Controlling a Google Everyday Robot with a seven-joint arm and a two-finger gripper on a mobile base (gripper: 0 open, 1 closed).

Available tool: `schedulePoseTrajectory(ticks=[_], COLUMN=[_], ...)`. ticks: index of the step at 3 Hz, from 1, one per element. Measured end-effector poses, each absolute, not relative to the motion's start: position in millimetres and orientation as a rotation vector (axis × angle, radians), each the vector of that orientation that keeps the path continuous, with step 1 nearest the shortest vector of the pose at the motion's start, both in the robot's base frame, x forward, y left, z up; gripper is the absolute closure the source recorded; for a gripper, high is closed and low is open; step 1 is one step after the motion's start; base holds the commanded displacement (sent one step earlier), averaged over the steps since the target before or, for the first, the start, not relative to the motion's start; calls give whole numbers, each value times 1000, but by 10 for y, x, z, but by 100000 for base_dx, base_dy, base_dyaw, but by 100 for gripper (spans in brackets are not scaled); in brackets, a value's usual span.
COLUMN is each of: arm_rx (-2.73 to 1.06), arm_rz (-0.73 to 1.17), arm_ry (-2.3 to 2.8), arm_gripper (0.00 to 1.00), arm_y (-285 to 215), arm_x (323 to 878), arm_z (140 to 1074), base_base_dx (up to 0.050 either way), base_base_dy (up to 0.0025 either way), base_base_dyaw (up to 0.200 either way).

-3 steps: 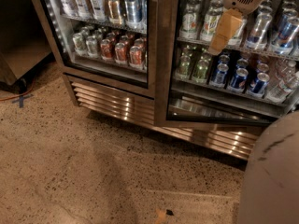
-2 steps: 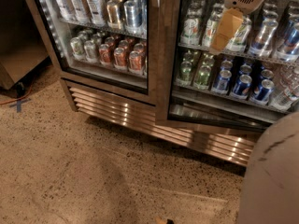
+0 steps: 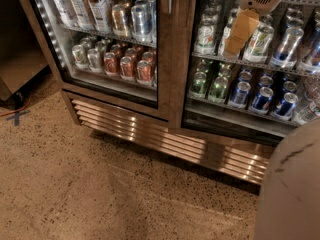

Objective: Close right fridge door

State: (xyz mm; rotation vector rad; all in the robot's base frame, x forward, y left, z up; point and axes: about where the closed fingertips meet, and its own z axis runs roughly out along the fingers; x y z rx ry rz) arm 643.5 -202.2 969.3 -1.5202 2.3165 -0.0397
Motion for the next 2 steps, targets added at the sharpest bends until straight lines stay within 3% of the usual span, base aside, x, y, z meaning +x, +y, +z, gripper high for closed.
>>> schedulePoseTrajectory(ticks=[1, 2], arm_rx=[-1520, -1519], arm_rz=[-40, -52], arm_ry=[2316, 2315], arm_gripper=[0, 19], arm_y=[-2027, -2019], arm_x=[6406, 6410], arm_z=[9693, 9683], base_base_dx=[0, 0], base_base_dy=[0, 0], base_base_dyaw=[0, 0])
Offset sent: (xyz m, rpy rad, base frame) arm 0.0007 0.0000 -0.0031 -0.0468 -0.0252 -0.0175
